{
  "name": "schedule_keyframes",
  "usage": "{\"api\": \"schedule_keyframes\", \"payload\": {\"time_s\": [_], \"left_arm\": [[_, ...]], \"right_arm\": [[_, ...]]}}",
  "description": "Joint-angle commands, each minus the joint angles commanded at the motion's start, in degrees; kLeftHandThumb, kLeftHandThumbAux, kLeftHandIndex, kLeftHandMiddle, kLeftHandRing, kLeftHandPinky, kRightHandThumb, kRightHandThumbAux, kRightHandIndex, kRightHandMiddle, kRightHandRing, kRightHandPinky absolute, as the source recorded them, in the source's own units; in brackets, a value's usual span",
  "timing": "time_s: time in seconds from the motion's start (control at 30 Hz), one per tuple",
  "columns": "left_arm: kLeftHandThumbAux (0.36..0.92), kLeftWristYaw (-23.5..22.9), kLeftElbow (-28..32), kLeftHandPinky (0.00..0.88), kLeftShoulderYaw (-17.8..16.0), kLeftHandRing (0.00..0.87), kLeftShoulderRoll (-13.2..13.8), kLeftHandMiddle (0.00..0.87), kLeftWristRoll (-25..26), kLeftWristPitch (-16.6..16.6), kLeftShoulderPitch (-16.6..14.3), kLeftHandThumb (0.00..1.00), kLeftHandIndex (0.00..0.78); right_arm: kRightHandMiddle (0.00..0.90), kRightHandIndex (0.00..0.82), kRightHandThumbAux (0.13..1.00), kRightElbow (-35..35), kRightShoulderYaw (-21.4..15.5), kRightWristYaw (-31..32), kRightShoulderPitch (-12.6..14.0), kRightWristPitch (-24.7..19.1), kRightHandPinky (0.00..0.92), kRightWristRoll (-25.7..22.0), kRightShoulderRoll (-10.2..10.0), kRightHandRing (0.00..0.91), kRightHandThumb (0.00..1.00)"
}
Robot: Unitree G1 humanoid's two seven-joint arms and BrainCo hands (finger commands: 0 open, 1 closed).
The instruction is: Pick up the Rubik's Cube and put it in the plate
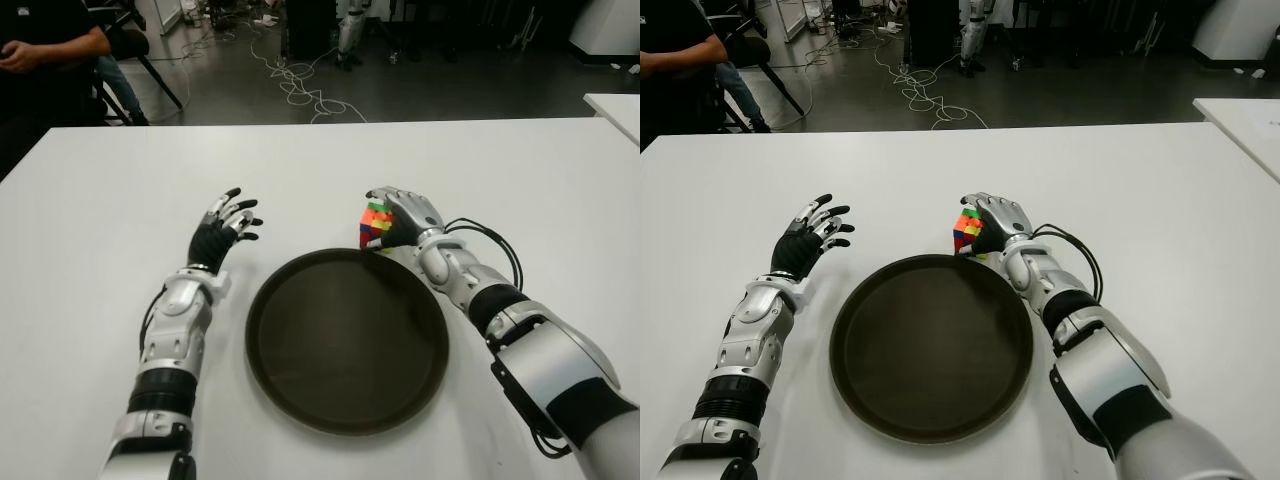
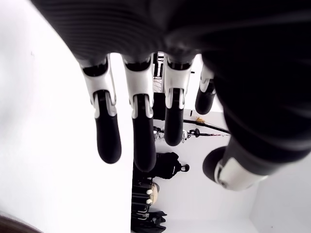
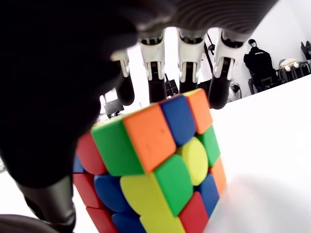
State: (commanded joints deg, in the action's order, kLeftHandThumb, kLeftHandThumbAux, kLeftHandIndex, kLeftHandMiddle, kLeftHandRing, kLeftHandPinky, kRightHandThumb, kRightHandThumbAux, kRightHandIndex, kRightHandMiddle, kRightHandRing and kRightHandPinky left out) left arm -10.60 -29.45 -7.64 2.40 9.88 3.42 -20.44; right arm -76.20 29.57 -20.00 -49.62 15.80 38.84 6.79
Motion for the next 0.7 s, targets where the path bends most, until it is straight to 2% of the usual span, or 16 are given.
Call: {"api": "schedule_keyframes", "payload": {"time_s": [0.17,0.43,0.5,0.53,0.57,0.6,0.7], "left_arm": [[0.66,-0.2,0.0,0.436,0.0,0.364,0.0,0.257,0.1,-0.2,0.0,0.65,0.103],[0.664,-0.4,0.6,0.426,0.2,0.361,0.1,0.235,0.1,-0.4,0.3,0.66,0.094],[0.665,-0.4,0.7,0.422,0.2,0.355,0.1,0.231,0.1,-0.4,0.3,0.659,0.095],[0.665,-0.3,0.8,0.421,0.2,0.353,0.0,0.23,0.1,-0.4,0.3,0.659,0.095],[0.665,-0.3,0.9,0.42,0.2,0.351,0.0,0.229,0.2,-0.5,0.4,0.659,0.096],[0.666,-0.3,0.9,0.421,0.2,0.351,0.0,0.229,0.2,-0.5,0.4,0.659,0.096],[0.666,-0.2,1.0,0.424,0.1,0.351,-0.1,0.23,0.3,-0.6,0.4,0.659,0.097]], "right_arm": [[0.212,0.195,0.788,0.0,0.1,-0.2,0.1,0.0,0.23,0.0,0.0,0.228,0.0],[0.254,0.219,0.888,0.0,0.7,-2.0,0.3,0.0,0.317,0.5,0.2,0.276,0.0],[0.278,0.238,0.918,0.0,0.6,-2.7,0.3,-0.1,0.361,0.5,0.2,0.303,0.122],[0.289,0.271,0.883,0.0,0.6,-2.9,0.3,-0.2,0.376,0.5,0.2,0.316,0.234],[0.305,0.319,0.832,0.0,0.6,-3.2,0.3,-0.3,0.398,0.4,0.1,0.335,0.398],[0.322,0.351,0.799,0.0,0.6,-3.3,0.3,-0.4,0.418,0.4,0.1,0.355,0.504],[0.348,0.389,0.758,0.1,0.4,-3.9,0.2,-0.7,0.445,0.2,0.0,0.382,0.633]]}}
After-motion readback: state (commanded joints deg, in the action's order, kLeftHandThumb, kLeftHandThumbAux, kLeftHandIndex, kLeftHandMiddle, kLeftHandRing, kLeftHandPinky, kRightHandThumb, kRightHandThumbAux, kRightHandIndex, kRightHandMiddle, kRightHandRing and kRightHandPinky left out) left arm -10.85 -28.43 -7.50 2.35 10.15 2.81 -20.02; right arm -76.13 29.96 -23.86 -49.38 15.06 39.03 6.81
